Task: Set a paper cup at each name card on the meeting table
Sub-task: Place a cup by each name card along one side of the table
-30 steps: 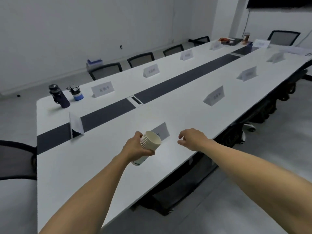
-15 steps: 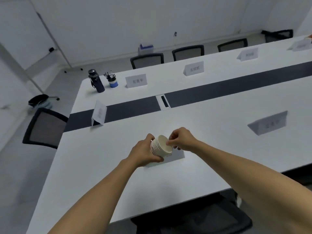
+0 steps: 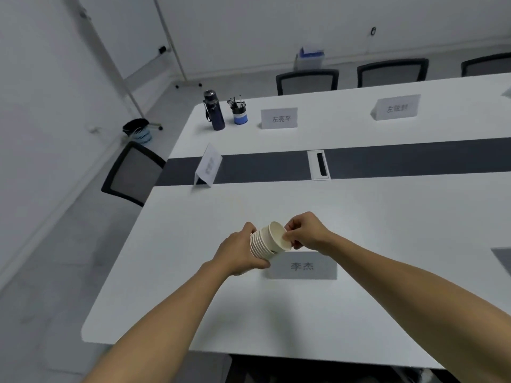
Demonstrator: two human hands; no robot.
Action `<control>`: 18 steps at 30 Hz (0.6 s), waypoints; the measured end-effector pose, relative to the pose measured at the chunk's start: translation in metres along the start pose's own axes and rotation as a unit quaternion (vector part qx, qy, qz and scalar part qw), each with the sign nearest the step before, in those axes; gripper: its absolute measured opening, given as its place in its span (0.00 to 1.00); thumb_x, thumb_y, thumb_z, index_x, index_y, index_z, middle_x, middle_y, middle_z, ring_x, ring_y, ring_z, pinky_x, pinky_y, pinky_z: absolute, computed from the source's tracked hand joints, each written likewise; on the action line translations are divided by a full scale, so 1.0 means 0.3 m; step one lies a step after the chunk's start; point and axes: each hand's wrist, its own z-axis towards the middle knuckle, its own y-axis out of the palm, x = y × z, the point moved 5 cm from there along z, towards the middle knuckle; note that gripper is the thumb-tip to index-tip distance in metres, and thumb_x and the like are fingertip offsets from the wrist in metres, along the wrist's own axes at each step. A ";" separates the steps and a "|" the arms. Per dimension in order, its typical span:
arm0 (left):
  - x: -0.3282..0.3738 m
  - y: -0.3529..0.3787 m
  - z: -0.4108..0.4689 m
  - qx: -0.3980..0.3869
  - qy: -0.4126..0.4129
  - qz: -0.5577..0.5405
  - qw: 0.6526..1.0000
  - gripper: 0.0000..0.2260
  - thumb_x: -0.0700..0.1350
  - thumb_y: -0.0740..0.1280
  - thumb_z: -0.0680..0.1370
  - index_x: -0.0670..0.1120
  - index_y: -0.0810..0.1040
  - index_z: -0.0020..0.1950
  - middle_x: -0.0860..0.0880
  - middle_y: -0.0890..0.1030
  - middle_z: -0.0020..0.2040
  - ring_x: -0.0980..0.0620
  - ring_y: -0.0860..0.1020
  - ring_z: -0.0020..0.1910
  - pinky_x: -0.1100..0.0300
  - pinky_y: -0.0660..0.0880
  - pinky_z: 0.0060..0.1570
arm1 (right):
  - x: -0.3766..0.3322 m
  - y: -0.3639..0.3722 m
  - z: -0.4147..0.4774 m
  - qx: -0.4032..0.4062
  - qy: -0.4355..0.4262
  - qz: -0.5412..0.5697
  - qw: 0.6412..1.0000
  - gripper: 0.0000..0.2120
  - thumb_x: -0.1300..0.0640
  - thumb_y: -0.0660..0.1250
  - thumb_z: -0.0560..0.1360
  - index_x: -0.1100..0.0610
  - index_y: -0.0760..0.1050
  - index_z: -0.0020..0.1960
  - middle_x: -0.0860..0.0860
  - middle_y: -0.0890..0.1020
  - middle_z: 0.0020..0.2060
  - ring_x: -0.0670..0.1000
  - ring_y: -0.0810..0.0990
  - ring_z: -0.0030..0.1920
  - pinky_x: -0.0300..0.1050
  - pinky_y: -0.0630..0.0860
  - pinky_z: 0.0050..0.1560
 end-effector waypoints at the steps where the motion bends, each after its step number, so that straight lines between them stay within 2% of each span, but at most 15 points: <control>1: -0.015 0.001 0.015 0.000 -0.007 -0.010 1.000 0.31 0.56 0.77 0.61 0.53 0.65 0.56 0.51 0.79 0.47 0.48 0.80 0.43 0.47 0.81 0.43 | -0.006 -0.020 0.017 0.008 0.004 0.010 1.000 0.04 0.68 0.70 0.72 0.69 0.80 0.46 0.57 0.80 0.38 0.52 0.79 0.35 0.40 0.78 0.33; 5: -0.119 0.027 0.093 -0.015 -0.043 -0.033 0.998 0.31 0.56 0.77 0.62 0.51 0.65 0.57 0.50 0.80 0.48 0.48 0.80 0.45 0.49 0.80 0.45 | 0.002 -0.153 0.138 0.112 0.051 0.078 0.989 0.01 0.68 0.68 0.73 0.65 0.78 0.45 0.59 0.80 0.43 0.53 0.79 0.36 0.41 0.77 0.34; 8: -0.204 0.063 0.126 -0.027 -0.066 -0.040 0.997 0.32 0.57 0.77 0.61 0.52 0.65 0.58 0.51 0.80 0.48 0.48 0.80 0.46 0.49 0.80 0.46 | 0.096 -0.183 0.222 0.191 0.107 0.043 0.975 0.03 0.67 0.68 0.73 0.63 0.78 0.47 0.59 0.82 0.43 0.54 0.82 0.34 0.45 0.81 0.35; 12: -0.277 0.106 0.166 -0.053 -0.077 -0.058 0.994 0.33 0.57 0.77 0.60 0.53 0.65 0.58 0.51 0.79 0.48 0.47 0.80 0.45 0.48 0.81 0.44 | 0.254 -0.087 0.293 0.170 0.199 -0.024 0.965 0.06 0.66 0.69 0.72 0.63 0.78 0.49 0.59 0.84 0.39 0.58 0.86 0.36 0.54 0.85 0.46; 18: -0.317 0.127 0.188 -0.069 -0.077 -0.077 0.992 0.33 0.57 0.76 0.60 0.53 0.65 0.58 0.51 0.79 0.46 0.48 0.80 0.44 0.45 0.82 0.40 | 0.332 -0.015 0.321 0.166 0.248 -0.019 0.954 0.09 0.65 0.70 0.71 0.64 0.79 0.50 0.58 0.83 0.37 0.60 0.87 0.38 0.56 0.84 0.50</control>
